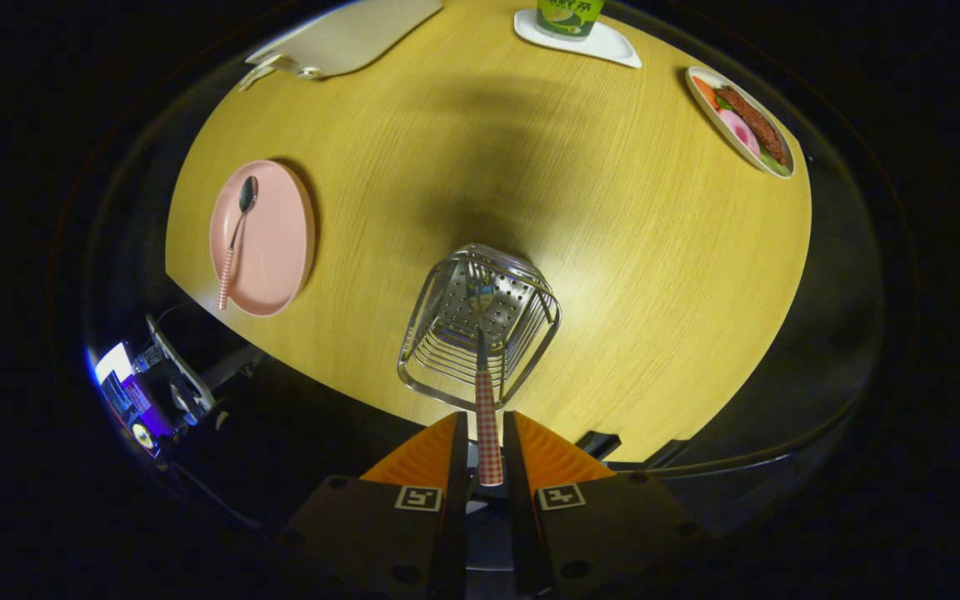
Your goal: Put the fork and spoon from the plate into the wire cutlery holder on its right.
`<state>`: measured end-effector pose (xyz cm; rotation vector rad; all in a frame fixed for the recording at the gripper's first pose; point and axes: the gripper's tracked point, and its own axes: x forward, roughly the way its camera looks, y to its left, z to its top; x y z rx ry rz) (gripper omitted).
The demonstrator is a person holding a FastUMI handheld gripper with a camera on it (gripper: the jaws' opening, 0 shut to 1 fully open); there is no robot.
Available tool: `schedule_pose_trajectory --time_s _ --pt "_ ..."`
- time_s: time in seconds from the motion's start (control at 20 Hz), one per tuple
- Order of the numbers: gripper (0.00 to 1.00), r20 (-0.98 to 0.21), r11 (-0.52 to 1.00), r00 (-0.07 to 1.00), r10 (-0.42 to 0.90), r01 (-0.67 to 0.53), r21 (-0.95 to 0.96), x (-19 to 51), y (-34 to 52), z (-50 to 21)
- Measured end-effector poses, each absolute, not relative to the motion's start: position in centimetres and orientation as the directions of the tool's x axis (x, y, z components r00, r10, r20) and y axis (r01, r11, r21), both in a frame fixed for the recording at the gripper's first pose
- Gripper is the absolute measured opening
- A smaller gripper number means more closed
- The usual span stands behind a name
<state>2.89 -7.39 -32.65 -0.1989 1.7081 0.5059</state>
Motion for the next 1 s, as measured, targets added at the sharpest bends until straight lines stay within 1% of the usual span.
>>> schedule_pose_trajectory --time_s 0.3,0.5,0.7,0.75,1.0 --pt "0.26 -0.947 0.89 0.012 0.32 -0.345 0.296 2.6 -3.0 -28.9" --pt "0.26 -0.889 0.852 0.099 0.448 -0.349 0.391 1.1 3.6 -25.9" --pt "0.26 -0.821 0.794 0.11 0.56 -0.355 0.494 -1.0 11.6 -24.1" --pt "0.28 -0.811 0.784 0.101 0.576 -0.35 0.513 -1.6 13.2 -24.2" --pt "0.28 -0.798 0.769 0.067 0.6 -0.324 0.551 -3.4 20.6 -26.6"
